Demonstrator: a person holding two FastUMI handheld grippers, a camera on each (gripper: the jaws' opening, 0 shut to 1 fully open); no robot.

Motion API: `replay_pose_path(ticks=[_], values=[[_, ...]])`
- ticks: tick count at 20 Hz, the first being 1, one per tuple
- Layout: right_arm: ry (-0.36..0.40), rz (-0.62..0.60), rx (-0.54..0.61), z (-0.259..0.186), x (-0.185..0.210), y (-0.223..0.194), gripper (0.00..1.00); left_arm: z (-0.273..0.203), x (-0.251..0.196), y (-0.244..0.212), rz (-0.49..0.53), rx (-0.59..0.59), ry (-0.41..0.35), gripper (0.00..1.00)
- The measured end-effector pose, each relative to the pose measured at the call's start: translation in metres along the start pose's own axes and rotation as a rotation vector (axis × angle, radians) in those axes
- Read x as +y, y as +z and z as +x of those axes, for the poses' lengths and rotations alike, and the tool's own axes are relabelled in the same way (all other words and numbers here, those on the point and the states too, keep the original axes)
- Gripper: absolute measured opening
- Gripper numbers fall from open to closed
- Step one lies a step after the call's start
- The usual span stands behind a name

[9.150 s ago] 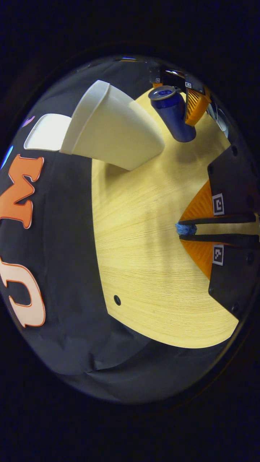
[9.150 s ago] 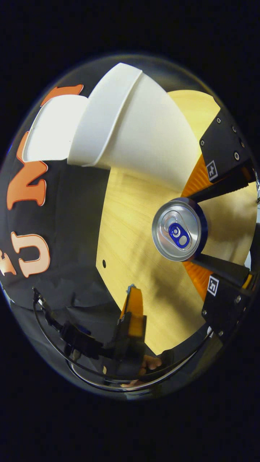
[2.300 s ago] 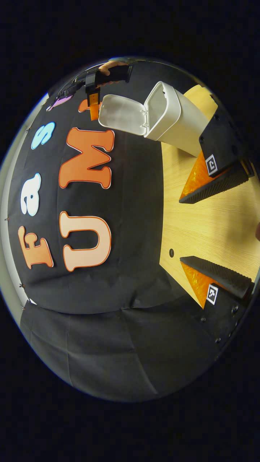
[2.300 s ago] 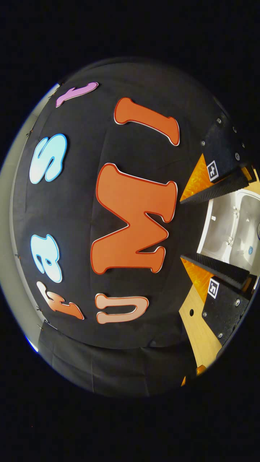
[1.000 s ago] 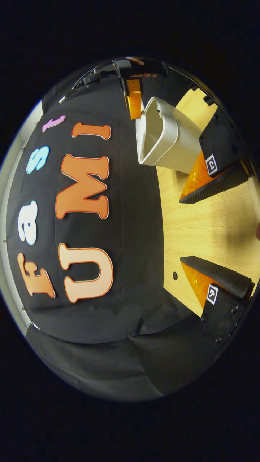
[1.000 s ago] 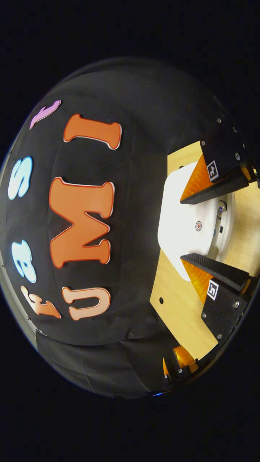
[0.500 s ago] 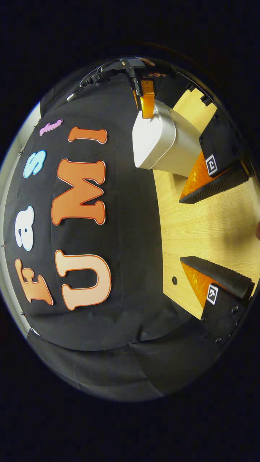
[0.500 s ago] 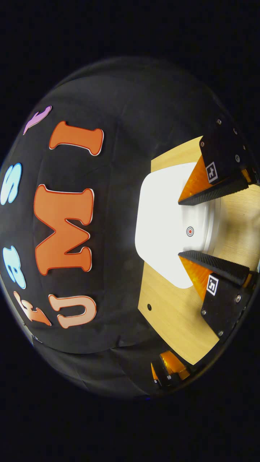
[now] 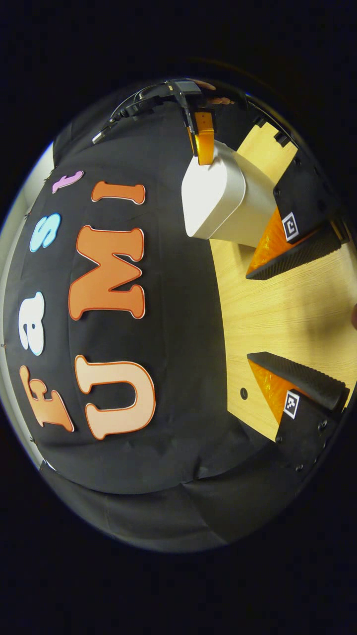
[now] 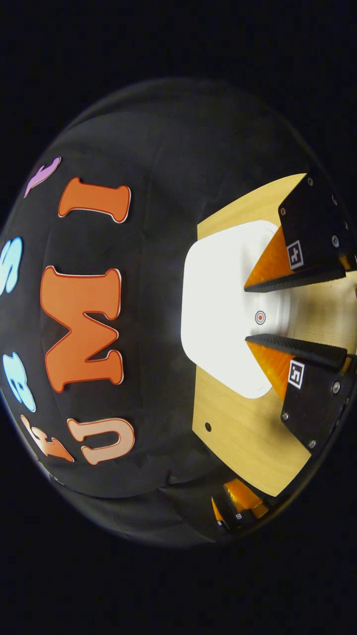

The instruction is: Press the lid of the desktop garbage bin to open it, pick up the crumpled paper on the desktop and throw it into the bin, then pick up the pop can on the desktop and drop it into the bin, and finally close the garbage bin lid.

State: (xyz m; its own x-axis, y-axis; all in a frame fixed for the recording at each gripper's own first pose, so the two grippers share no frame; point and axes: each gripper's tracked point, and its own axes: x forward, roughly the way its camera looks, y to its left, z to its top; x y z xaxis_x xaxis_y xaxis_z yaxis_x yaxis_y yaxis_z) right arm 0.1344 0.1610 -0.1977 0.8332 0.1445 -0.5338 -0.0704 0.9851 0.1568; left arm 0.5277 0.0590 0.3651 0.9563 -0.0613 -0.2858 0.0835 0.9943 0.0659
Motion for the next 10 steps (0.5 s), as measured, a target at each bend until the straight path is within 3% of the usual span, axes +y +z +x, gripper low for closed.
replay_pose_path(ticks=[6, 7, 8, 10], values=[[0.015, -0.044, -0.080, -0.005, 0.000, 0.004, 0.51, 0.002, -0.005, 0.023, 0.009, -0.039, -0.012, 0.93], [0.003, -0.037, -0.104, -0.005, -0.003, 0.008, 0.61, 0.001, -0.004, 0.030, 0.004, -0.053, -0.009, 0.93], [0.001, -0.032, -0.117, -0.006, -0.003, 0.008, 0.63, -0.001, -0.003, 0.036, -0.003, -0.068, -0.002, 0.93], [0.007, -0.018, -0.161, -0.012, -0.002, 0.014, 0.78, -0.003, 0.002, 0.047, -0.024, -0.097, 0.018, 0.93]])
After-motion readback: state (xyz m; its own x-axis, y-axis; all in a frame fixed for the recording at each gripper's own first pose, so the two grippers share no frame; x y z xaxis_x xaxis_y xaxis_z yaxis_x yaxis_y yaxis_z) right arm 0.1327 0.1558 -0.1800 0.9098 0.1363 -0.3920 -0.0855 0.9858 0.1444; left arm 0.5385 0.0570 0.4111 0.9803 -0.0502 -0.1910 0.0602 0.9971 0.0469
